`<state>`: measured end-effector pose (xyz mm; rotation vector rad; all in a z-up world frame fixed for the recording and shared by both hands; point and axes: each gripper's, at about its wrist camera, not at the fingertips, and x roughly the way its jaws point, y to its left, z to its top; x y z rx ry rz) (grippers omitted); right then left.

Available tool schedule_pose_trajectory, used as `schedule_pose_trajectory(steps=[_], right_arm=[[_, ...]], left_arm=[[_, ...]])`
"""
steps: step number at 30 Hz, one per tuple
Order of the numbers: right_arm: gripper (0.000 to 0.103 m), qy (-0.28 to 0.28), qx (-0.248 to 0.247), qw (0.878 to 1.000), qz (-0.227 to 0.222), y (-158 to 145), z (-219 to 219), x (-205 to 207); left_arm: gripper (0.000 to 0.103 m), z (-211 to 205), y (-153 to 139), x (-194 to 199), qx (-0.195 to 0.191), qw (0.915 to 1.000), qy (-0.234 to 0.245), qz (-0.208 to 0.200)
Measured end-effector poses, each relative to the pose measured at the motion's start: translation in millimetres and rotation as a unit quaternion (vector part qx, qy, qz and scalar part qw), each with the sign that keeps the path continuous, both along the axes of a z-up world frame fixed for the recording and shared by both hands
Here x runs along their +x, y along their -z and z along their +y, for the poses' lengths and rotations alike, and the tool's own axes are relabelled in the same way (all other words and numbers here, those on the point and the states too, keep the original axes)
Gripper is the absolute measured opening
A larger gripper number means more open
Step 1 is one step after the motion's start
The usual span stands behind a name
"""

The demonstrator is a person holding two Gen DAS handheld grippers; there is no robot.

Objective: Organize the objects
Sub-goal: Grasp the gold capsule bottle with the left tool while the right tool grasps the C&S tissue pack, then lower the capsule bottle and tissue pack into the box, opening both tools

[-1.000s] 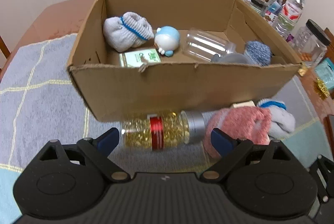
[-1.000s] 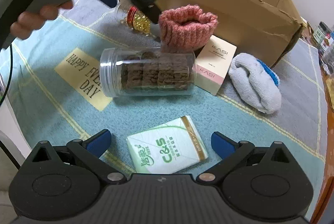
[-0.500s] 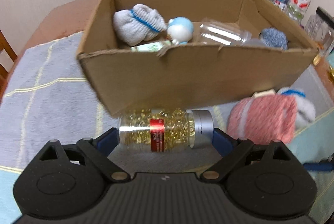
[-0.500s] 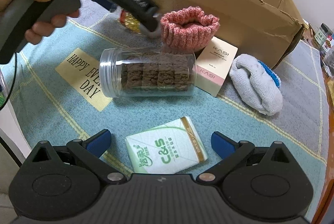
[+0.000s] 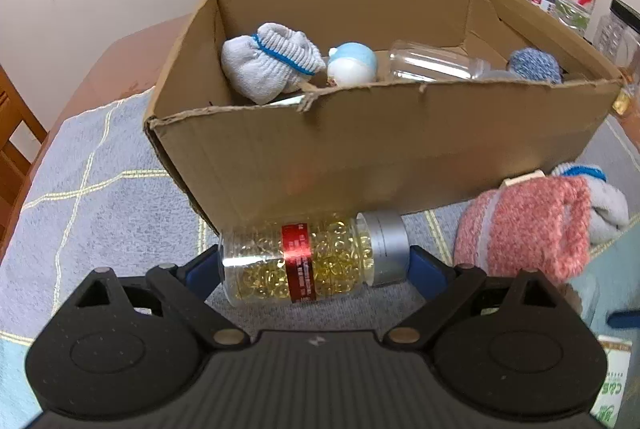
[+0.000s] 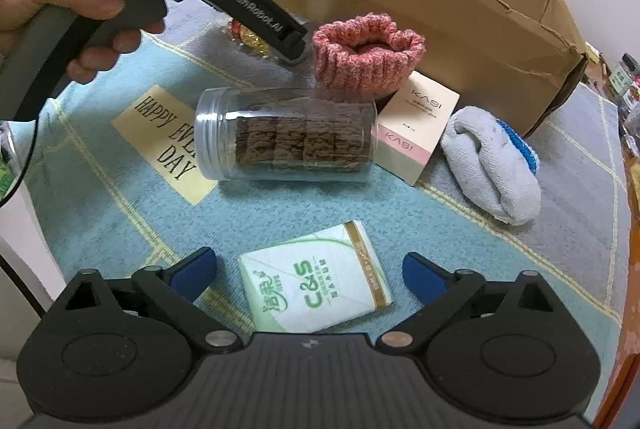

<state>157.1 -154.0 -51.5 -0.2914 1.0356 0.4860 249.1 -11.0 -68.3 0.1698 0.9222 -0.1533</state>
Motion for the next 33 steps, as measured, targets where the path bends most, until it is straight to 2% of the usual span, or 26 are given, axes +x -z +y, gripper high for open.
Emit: schedule_pose_trajectory(steps=[16, 21, 25, 33], right_arm=[[0.078, -0.017, 0.0, 1.0, 0.0, -9, -8, -6], [0.074, -0.013, -0.003, 1.0, -0.001, -11, -7, -7], [0.073, -0.008, -0.011, 1.0, -0.004, -13, -10, -9], [0.072, 0.026, -0.005, 1.0, 0.004, -21, -23, -3]], left_arm=[[0.096, -14, 7, 8, 0.02, 0.9989, -0.043, 0.005], [0.094, -9, 6, 10, -0.002, 0.9983, -0.058, 0.01], [0.094, -4, 4, 4, -0.012, 0.9988, -0.046, 0.012], [0.093, 3, -13, -13, -0.024, 0.9991, 0.013, 0.032]])
